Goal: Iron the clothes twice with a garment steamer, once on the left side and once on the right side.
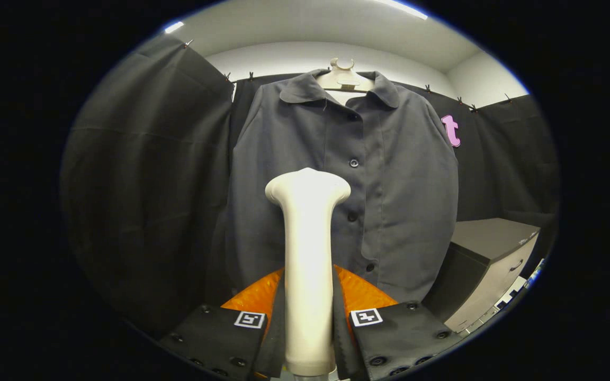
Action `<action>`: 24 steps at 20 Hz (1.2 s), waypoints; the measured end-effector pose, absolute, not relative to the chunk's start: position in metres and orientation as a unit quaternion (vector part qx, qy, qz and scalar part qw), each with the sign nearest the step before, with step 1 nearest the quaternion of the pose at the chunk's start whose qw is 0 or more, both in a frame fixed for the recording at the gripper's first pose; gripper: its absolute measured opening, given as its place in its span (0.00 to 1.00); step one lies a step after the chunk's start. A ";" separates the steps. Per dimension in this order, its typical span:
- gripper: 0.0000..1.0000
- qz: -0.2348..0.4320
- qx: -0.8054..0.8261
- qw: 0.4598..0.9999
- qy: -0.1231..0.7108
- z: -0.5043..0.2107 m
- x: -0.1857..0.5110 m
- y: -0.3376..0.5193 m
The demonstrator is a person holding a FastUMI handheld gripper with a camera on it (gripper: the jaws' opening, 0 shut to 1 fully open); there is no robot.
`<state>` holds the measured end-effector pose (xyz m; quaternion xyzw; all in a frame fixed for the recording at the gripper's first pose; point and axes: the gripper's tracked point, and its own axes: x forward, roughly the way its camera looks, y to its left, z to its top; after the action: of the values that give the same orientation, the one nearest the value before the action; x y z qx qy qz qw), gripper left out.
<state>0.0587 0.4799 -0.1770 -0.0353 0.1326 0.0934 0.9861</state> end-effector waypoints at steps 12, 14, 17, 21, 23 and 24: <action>0.45 0.107 -0.056 0.974 0.189 -0.240 0.018 0.475; 0.45 0.108 -0.057 0.972 0.199 -0.251 0.012 0.473; 0.45 0.113 -0.064 0.969 0.212 -0.263 0.002 0.472; 0.45 0.122 -0.068 0.963 0.232 -0.287 -0.017 0.472; 0.45 0.124 -0.069 0.960 0.242 -0.296 -0.024 0.470; 0.45 0.124 -0.069 0.959 0.244 -0.299 -0.025 0.468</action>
<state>-0.0253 0.4679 -0.2990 -0.0687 0.2444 0.1237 0.9593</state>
